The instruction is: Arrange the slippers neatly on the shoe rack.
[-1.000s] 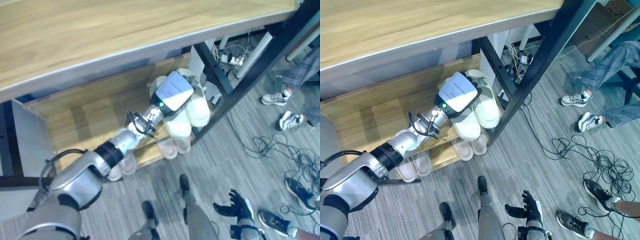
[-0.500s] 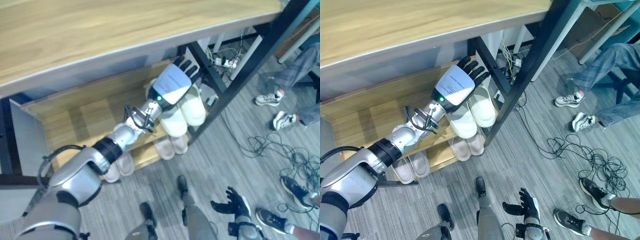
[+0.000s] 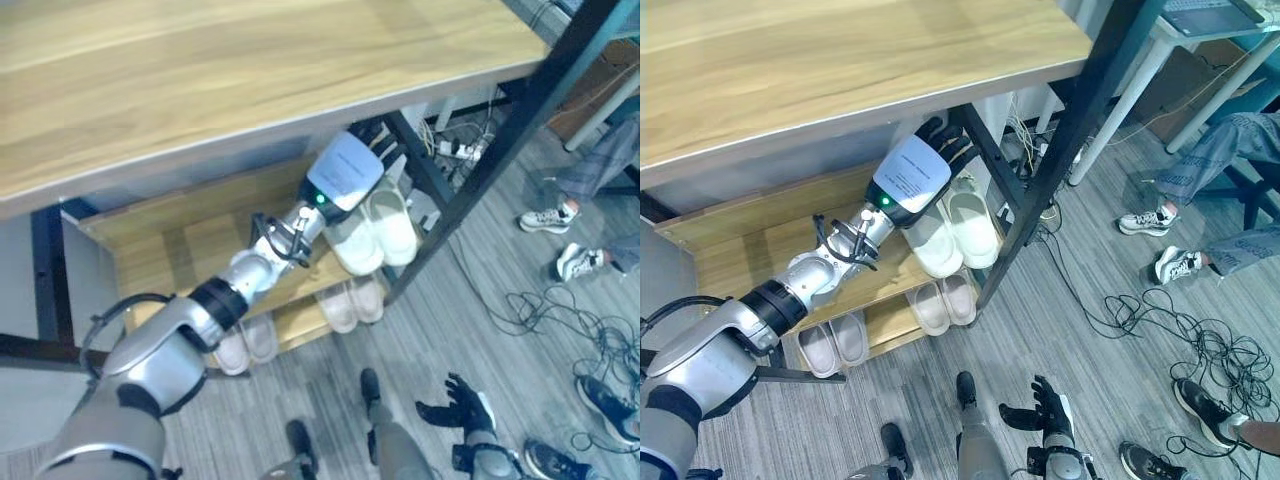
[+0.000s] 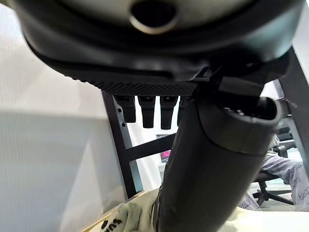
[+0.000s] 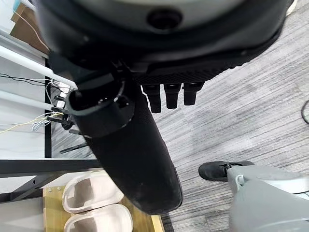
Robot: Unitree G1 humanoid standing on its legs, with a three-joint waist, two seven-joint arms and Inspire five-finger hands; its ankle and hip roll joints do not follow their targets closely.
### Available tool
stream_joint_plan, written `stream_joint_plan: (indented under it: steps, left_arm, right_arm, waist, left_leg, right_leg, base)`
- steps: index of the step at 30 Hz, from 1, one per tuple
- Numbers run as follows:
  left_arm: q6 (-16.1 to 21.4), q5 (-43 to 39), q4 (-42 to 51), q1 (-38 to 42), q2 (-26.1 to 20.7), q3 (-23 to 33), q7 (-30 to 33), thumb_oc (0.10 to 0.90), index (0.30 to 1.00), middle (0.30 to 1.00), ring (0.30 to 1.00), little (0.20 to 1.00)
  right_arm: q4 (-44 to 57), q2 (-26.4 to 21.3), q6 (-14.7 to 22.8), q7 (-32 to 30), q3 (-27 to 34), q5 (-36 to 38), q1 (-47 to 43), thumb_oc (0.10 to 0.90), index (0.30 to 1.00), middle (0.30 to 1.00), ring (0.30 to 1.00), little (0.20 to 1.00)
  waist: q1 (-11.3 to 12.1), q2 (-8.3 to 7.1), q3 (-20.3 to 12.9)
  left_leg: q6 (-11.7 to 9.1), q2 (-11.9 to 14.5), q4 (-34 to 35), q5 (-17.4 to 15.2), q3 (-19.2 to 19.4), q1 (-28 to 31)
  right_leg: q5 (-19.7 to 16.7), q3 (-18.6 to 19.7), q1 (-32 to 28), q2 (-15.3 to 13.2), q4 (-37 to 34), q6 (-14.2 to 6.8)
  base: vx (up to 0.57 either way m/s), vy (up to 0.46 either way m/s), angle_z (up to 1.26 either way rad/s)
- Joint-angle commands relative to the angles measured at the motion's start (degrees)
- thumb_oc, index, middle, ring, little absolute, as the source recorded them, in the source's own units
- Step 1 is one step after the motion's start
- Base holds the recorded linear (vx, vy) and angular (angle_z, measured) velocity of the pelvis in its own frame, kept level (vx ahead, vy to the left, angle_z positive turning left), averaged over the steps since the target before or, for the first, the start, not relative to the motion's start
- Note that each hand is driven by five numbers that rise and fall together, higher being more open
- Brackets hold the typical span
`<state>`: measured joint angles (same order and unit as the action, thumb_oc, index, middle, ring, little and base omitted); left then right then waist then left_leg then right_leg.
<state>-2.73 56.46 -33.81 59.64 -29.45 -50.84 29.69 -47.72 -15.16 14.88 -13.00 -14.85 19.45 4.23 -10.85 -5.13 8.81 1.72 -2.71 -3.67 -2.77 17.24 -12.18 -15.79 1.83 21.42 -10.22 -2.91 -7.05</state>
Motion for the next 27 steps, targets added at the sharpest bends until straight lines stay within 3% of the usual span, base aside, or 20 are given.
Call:
stream_joint_plan:
  steps: [1,11,27]
  left_arm:
    - [-2.16,-0.86,-1.23,9.23,3.47,8.36,1.99,0.8,0.9,0.9,0.9,0.9]
    - [-2.36,0.85,-6.28,7.27,7.6,6.19,-0.55,0.8,0.9,0.9,0.9,0.9]
    - [-2.65,1.12,-7.15,6.32,7.67,6.06,-2.28,0.8,0.9,0.9,0.9,0.9]
  right_arm:
    - [1.37,-3.82,2.21,-0.3,2.18,2.22,-2.35,0.8,0.9,0.9,0.9,0.9]
    - [-0.87,-3.62,1.66,-0.01,1.06,2.17,-3.75,0.8,0.9,0.9,0.9,0.9]
    - [-2.47,-2.96,1.34,0.14,1.35,3.1,-3.72,0.8,0.9,0.9,0.9,0.9]
  waist:
    - [0.55,6.6,0.8]
    - [1.01,6.65,0.5]
    - [1.44,7.25,-0.61]
  left_leg:
    - [-1.34,1.73,8.67,-0.23,-8.88,2.48]
    - [-1.4,1.86,8.67,0.08,-9.05,2.56]
    - [-1.49,2.0,8.67,0.37,-9.29,2.93]
  right_leg:
    - [14.34,-3.63,-9.17,4.76,0.71,-2.31]
    - [14.16,-3.53,-9.15,4.88,0.51,-2.14]
    - [14.11,-3.79,-9.84,4.97,0.17,-2.08]
  base:
    - [-0.03,-0.009,0.02]
    - [-0.01,-0.023,-0.06]
    - [0.0,-0.006,0.0]
